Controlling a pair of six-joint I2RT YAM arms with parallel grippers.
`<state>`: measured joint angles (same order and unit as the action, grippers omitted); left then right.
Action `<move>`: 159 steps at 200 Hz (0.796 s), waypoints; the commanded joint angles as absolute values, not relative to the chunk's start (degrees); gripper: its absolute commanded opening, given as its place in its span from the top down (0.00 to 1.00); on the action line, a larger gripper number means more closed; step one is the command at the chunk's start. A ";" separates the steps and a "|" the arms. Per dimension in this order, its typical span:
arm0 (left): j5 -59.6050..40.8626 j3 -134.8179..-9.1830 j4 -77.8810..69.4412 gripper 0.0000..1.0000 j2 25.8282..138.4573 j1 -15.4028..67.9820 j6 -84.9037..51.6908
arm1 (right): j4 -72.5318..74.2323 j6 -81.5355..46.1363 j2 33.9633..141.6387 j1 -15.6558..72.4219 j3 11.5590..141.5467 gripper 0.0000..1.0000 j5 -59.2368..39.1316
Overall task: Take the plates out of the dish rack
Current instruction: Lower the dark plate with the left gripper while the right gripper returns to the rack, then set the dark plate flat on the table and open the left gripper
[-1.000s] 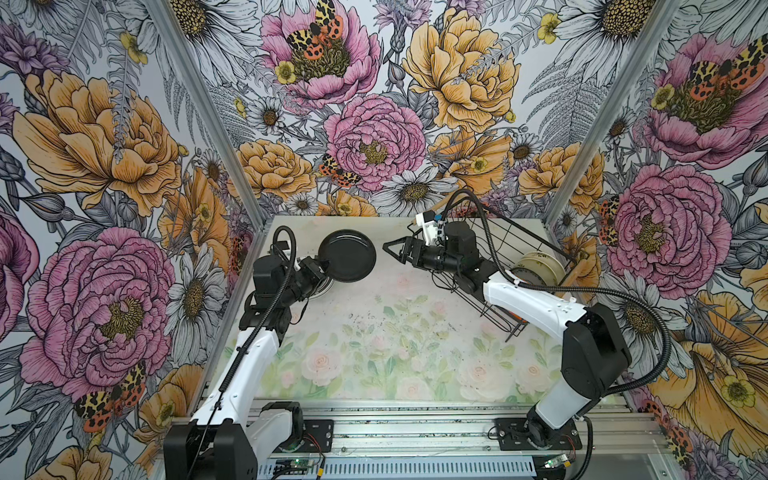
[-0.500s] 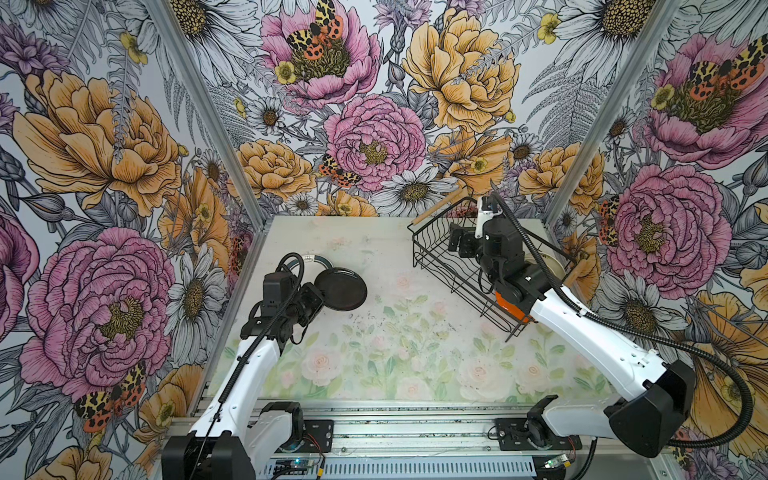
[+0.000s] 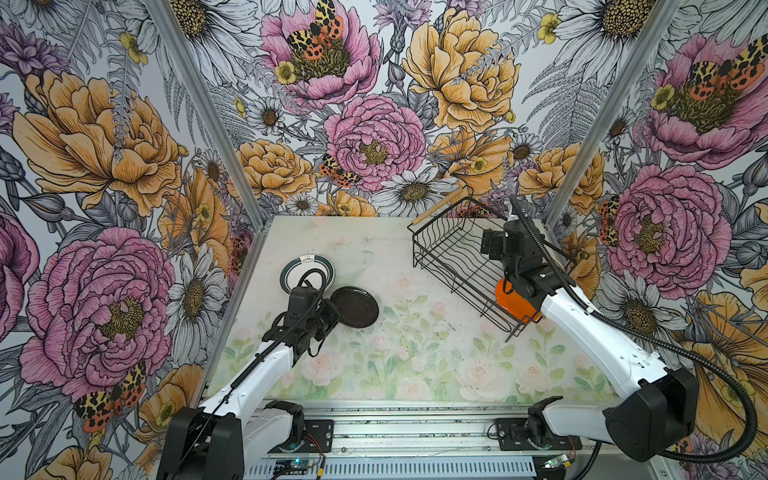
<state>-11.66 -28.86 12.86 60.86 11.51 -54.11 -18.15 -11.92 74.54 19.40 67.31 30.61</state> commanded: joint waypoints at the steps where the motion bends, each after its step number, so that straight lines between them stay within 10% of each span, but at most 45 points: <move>1: -9.92 -27.35 6.43 0.99 60.63 11.89 -54.45 | -20.66 -12.21 76.15 18.64 68.91 0.00 29.16; 159: -6.99 -28.87 1.54 0.88 72.08 13.75 -53.56 | -29.71 -9.82 81.45 17.60 73.07 0.01 25.13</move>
<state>-8.54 -27.31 4.82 70.78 13.30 -54.06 -28.18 -10.59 80.95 18.02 71.22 26.33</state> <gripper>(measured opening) 0.109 0.995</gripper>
